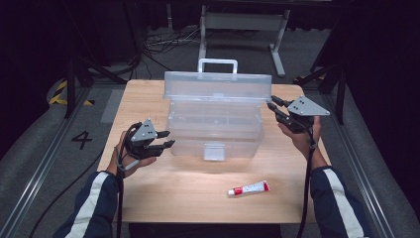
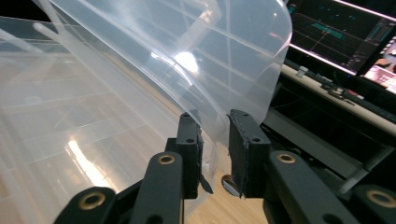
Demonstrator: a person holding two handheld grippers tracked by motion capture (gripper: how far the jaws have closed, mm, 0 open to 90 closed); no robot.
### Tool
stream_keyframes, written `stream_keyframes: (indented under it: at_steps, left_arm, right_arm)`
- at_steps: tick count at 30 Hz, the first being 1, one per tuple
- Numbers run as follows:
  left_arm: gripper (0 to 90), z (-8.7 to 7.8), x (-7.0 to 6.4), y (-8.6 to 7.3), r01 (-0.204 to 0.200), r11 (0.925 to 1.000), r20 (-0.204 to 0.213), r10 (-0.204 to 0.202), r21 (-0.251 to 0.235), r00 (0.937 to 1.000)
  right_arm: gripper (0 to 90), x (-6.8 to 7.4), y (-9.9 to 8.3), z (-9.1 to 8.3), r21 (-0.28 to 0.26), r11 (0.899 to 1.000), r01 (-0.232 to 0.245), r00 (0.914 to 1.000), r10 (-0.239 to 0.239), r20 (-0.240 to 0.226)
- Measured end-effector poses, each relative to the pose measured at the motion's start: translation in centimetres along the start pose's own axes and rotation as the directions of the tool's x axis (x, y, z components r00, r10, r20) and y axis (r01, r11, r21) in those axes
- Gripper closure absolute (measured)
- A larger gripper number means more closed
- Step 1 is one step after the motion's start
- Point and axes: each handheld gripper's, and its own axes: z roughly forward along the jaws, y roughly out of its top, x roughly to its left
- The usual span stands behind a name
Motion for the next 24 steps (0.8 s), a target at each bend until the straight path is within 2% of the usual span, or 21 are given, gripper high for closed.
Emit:
stream_keyframes:
  at_steps: [4,7,13,16,19,24]
  left_arm:
    - [60.2,0.5,0.0,0.0,-0.003,1.0000,0.019,0.003,0.001,0.9998]
    - [60.4,0.7,0.0,-0.1,-0.005,0.9999,0.013,0.005,0.013,0.9999]
    - [62.3,1.1,0.2,-0.1,-0.002,0.9998,0.019,0.002,0.018,0.9998]
    - [62.2,1.2,0.2,0.0,-0.008,0.9998,0.024,0.008,0.020,0.9997]
    - [61.9,1.4,0.2,-0.1,-0.005,0.9999,0.037,0.005,0.016,0.9993]
    - [62.2,1.8,0.0,0.2,-0.015,0.9997,0.052,0.014,0.021,0.9985]
  right_arm:
    - [76.4,-0.1,0.5,0.4,-0.009,1.000,-0.006,0.9993,0.007,0.035]
    - [77.0,-0.2,0.7,0.6,-0.012,1.000,-0.014,0.9987,0.014,0.050]
    - [78.7,-0.5,1.7,1.1,0.020,1.000,0.003,0.9968,-0.005,0.080]
    - [79.0,-0.8,2.1,1.4,0.026,1.000,-0.003,0.9966,0.000,0.083]
    - [79.0,-1.1,2.2,1.6,0.020,0.999,-0.029,0.9962,0.028,0.082]
    - [79.5,-1.2,2.5,1.9,0.024,0.999,-0.033,0.9950,0.030,0.096]
